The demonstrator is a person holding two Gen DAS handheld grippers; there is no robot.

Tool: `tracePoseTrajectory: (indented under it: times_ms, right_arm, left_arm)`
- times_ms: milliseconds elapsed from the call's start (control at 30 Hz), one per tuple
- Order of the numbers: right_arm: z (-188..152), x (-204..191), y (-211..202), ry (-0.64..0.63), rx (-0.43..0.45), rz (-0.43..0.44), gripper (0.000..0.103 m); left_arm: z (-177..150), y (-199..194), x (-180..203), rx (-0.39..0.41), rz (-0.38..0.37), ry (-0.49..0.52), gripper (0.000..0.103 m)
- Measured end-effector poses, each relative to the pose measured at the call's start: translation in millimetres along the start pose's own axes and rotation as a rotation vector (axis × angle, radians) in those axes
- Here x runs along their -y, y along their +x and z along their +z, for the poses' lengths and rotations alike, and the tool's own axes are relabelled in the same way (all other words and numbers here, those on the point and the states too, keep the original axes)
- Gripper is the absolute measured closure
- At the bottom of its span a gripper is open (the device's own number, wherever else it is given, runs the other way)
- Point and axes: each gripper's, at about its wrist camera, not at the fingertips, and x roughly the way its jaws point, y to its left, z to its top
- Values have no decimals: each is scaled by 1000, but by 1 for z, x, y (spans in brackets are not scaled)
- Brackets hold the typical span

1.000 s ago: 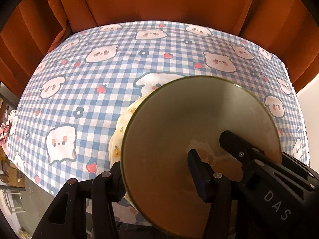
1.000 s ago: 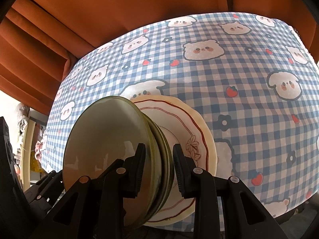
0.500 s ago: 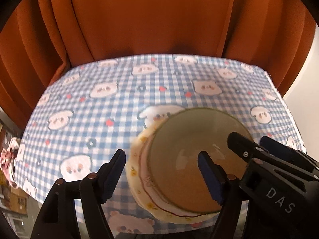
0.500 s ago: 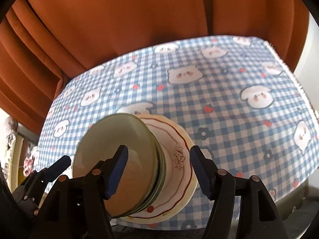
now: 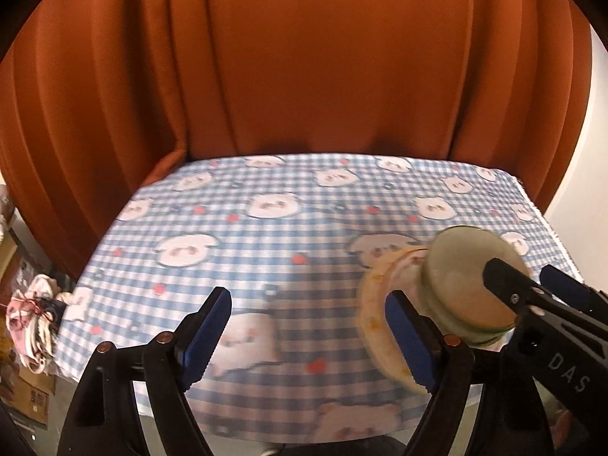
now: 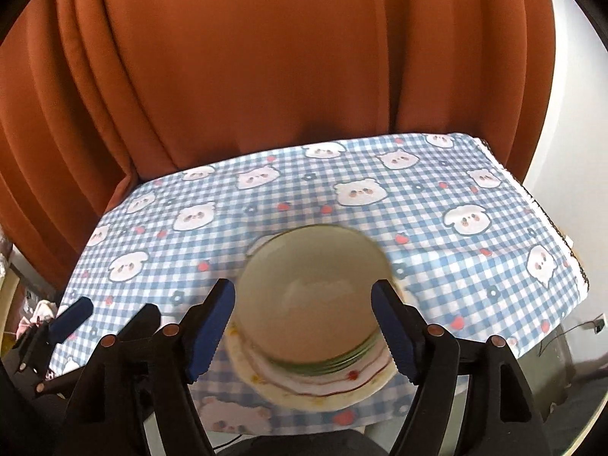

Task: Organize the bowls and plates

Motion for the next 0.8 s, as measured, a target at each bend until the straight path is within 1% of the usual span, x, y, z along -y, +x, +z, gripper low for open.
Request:
tracePoseTrajectory:
  times_ms: [67,200,267,433,633,800]
  right_arm:
    - [-9,-15,-4,-7,23,4,25]
    - [-30,-47,-9,-21,61,23,22]
    - [-41,-59,-10,-22,72,22,17]
    - [-63,-86,-14,-35,99,18,15]
    - [-84,-100,-19,-24,100,10,13]
    - [-95,-103,-23,-13,96,2,13]
  left_arm:
    - [-8,-4,-18,17,11,2,15]
    - [-24,-9,-51,57,46,15,14]
    - [-33,-10,-66,54,48,16,13]
    - [-49,-15,-94,44,42,-2,13]
    - [-64,-17,-107,30,45,-3,13]
    - [-67,-22,-109,39,34,10,13]
